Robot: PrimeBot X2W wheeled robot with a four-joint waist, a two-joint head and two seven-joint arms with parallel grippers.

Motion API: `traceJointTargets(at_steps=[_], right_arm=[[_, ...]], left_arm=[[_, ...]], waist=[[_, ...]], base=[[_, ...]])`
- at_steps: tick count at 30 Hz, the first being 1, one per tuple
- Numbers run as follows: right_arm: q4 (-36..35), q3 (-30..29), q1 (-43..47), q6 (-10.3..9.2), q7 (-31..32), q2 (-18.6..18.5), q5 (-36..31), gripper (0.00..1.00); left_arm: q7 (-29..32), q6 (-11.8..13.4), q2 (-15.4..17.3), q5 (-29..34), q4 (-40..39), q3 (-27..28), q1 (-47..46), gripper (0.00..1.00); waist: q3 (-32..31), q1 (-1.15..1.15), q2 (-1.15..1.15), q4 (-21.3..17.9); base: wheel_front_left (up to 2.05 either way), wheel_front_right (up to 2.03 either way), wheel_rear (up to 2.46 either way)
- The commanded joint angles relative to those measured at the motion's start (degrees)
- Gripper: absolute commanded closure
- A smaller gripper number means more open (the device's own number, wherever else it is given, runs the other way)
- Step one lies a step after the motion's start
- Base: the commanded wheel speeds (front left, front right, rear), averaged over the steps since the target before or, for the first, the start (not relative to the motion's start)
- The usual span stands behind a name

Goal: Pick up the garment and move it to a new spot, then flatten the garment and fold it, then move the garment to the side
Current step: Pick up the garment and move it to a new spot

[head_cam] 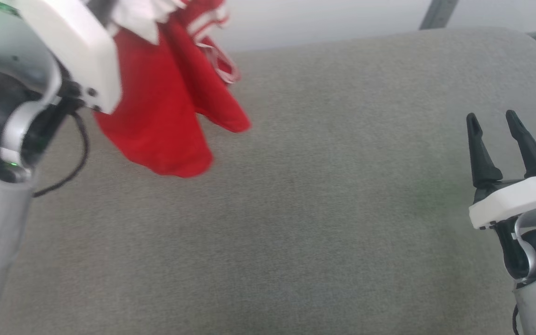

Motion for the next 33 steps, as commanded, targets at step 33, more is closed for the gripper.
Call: traceJointTargets(at_steps=[33], right_arm=[[5.91,2.45,-0.78,0.03,-4.72,3.10,1.47,0.00]], left_arm=[[-0.65,2.64,-9.36,-0.86,12.59,-16.94,24.46,1.00]], waist=[[5.17,0.00,0.00,-2.65]], base=[[0.00,0.00,0.00]])
